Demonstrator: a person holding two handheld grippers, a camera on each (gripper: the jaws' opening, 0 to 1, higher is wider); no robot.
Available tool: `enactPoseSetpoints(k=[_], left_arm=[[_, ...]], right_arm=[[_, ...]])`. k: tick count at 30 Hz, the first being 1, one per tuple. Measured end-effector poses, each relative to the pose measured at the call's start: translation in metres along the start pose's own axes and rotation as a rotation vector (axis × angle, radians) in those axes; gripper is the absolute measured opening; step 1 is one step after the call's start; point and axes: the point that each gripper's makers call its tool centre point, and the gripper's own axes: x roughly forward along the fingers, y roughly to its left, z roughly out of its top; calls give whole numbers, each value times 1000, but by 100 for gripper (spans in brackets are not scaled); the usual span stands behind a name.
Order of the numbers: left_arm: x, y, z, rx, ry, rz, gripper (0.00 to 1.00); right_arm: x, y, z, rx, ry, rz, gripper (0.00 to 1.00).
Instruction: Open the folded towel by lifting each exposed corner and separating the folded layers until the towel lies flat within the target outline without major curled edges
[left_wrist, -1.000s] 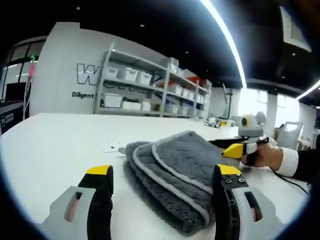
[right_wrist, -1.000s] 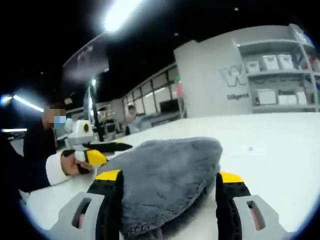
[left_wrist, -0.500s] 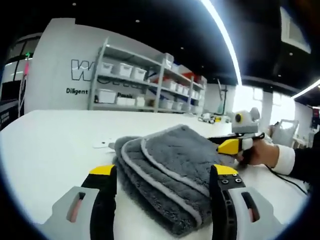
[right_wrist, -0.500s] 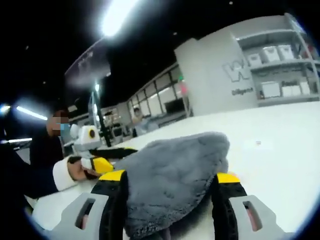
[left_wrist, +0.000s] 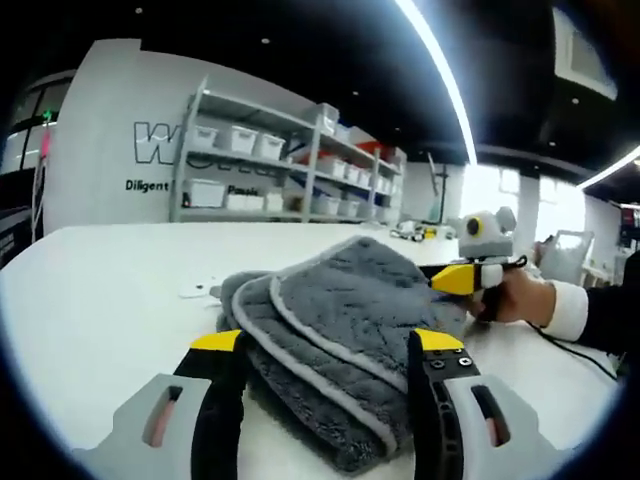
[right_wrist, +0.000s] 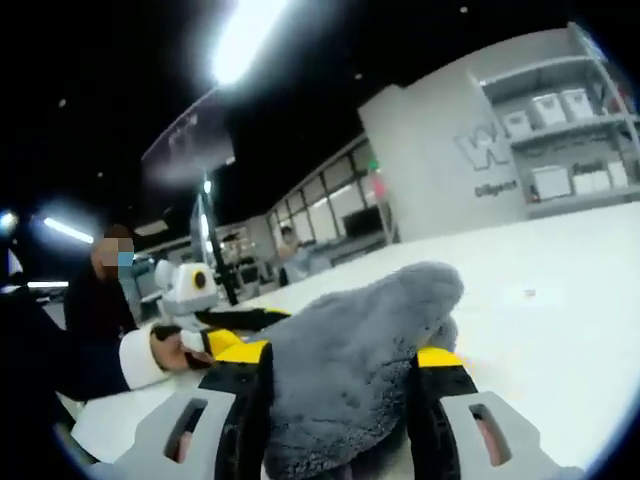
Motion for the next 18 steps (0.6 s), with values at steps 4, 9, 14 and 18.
enactPoseSetpoints(k=[4, 9, 14, 18], left_arm=[[0, 1, -1, -18, 0, -4, 64], [0, -2, 0, -3, 5, -3, 63], [-1, -4, 0, -7, 5, -3, 63], [-2, -4, 0, -3, 5, -3, 63]], right_arm=[[-1, 5, 1, 1, -8, 6, 47], [-2, 6, 3, -2, -19, 5, 38], [-6, 11, 9, -21, -52, 13, 25], [-2, 2, 14, -49, -56, 13, 19]])
